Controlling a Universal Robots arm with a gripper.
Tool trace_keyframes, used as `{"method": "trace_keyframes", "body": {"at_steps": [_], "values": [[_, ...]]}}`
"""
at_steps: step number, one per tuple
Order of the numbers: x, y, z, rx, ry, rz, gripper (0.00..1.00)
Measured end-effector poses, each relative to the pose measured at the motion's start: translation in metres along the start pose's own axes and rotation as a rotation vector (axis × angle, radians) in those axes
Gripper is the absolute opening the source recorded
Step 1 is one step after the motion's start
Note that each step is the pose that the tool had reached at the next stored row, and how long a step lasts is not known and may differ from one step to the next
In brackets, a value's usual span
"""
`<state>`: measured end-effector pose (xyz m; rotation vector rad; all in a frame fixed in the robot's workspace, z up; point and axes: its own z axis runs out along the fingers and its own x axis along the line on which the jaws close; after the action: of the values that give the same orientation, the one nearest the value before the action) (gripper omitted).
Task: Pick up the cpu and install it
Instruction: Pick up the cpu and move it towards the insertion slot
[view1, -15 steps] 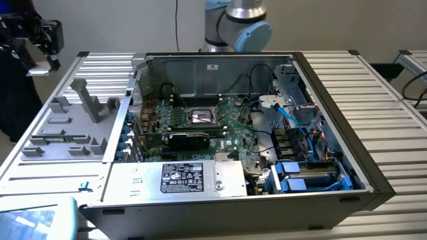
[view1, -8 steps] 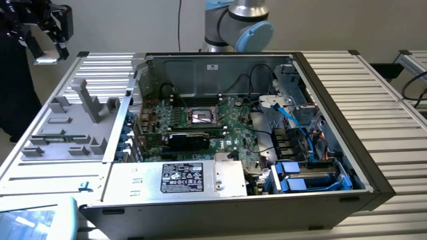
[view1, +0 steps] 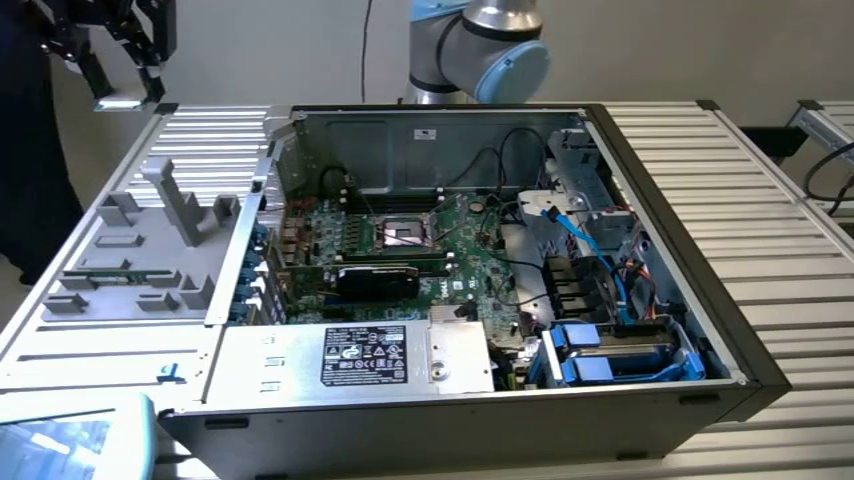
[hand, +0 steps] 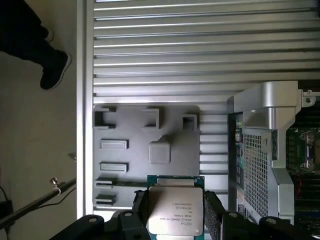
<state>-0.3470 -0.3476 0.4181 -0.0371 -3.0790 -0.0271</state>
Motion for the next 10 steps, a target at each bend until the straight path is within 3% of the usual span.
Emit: {"method": "trace_keyframes", "body": {"at_steps": [10], "values": [[-0.045, 0.0008, -0.0103, 0.0, 0.003, 0.0, 0.55]]}}
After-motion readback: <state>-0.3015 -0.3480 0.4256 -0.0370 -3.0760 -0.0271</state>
